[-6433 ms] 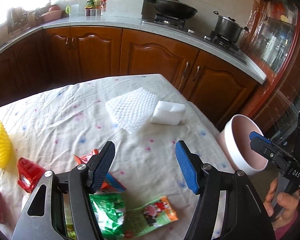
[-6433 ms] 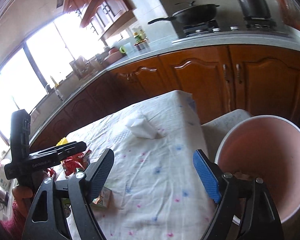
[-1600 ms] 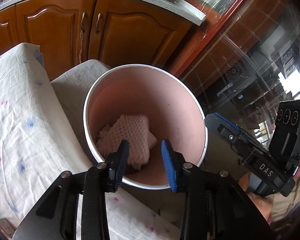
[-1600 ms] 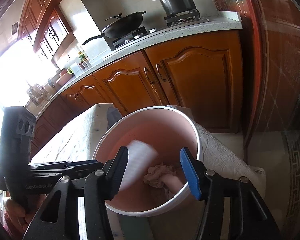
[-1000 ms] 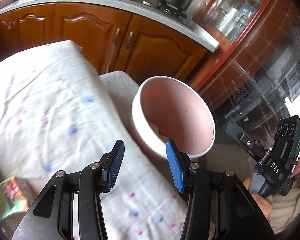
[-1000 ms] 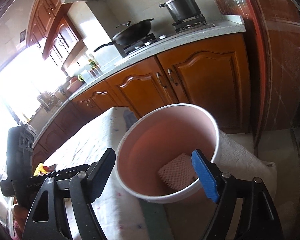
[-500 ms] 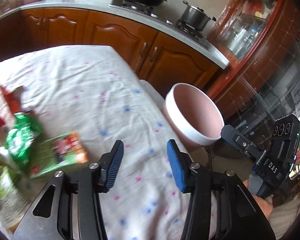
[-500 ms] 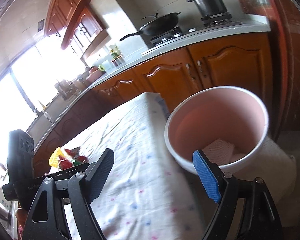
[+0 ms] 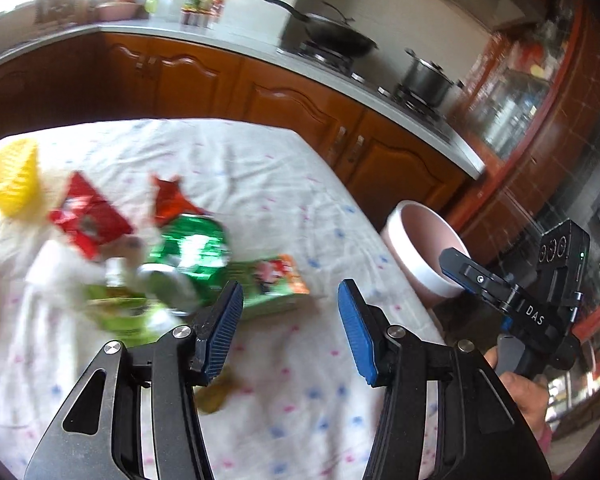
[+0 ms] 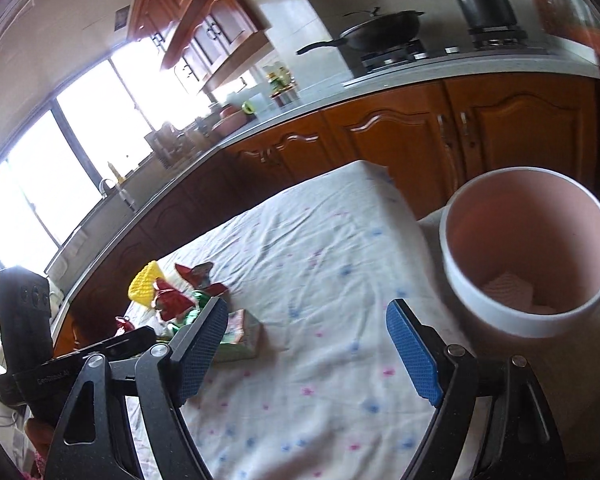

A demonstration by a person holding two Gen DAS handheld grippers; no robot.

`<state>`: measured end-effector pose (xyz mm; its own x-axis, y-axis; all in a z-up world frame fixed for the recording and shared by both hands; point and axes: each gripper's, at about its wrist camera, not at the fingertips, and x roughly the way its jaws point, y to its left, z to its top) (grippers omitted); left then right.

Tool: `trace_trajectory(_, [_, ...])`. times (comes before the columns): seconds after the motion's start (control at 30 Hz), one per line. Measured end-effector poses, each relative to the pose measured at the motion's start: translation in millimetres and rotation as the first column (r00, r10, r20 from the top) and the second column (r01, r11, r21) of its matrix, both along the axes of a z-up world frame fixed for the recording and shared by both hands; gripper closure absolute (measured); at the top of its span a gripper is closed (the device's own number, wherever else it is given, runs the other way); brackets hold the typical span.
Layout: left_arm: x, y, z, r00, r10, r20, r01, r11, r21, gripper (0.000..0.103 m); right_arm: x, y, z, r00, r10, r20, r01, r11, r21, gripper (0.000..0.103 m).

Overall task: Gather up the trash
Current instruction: 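Move both open tools back over the remaining trash on the table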

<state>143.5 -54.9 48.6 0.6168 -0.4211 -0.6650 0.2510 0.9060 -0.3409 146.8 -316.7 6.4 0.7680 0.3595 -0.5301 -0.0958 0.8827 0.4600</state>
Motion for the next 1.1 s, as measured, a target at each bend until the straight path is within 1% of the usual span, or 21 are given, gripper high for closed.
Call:
trace_trajectory(0.1, [-3, 25, 3, 0.999, 0.050, 0.009, -0.050, 0.999, -0.010, 0.053, 5, 16, 1, 1.000, 0.031, 0.004, -0.031, 1.000, -0.002, 0.020])
trace_trajectory(0.2, [-3, 47, 5, 0.995, 0.099, 0.022, -0.099, 0.995, -0.002, 0.053, 12, 33, 2, 0.998, 0.066, 0.003, -0.066, 0.998, -0.008, 0.020])
trace_trajectory(0.23, [-3, 56, 5, 0.993, 0.119, 0.025, -0.119, 0.993, -0.005, 0.052, 16, 40, 2, 0.997, 0.082, 0.002, -0.082, 0.997, -0.010, 0.020])
trace_trajectory(0.3, [-2, 69, 4, 0.989, 0.148, 0.023, -0.148, 0.989, -0.012, 0.049, 19, 50, 3, 0.995, 0.100, 0.002, -0.100, 0.995, -0.016, 0.020])
trace_trajectory(0.53, [4, 105, -7, 0.974, 0.228, -0.005, -0.228, 0.974, -0.012, 0.049, 36, 83, 2, 0.986, 0.166, -0.007, -0.166, 0.986, -0.025, 0.020])
trace_trajectory(0.67, [10, 117, -14, 0.968, 0.252, -0.020, -0.252, 0.968, -0.006, 0.049, 44, 99, 0, 0.981, 0.195, -0.017, -0.196, 0.980, -0.037, 0.020])
trace_trajectory(0.87, [21, 127, -23, 0.964, 0.264, -0.046, -0.264, 0.965, 0.007, 0.049, 57, 116, 1, 0.974, 0.227, -0.020, -0.228, 0.972, -0.053, 0.020])
trace_trajectory(1.03, [36, 134, -25, 0.960, 0.273, -0.061, -0.273, 0.962, 0.012, 0.049, 71, 132, 0, 0.967, 0.255, -0.028, -0.256, 0.964, -0.068, 0.020])
trace_trajectory(1.07, [41, 135, -25, 0.960, 0.272, -0.063, -0.272, 0.962, 0.014, 0.048, 75, 136, 0, 0.965, 0.262, -0.031, -0.264, 0.962, -0.073, 0.020])
trace_trajectory(1.1, [46, 136, -25, 0.961, 0.269, -0.068, -0.268, 0.963, 0.018, 0.043, 78, 140, -1, 0.963, 0.268, -0.035, -0.270, 0.960, -0.076, 0.020])
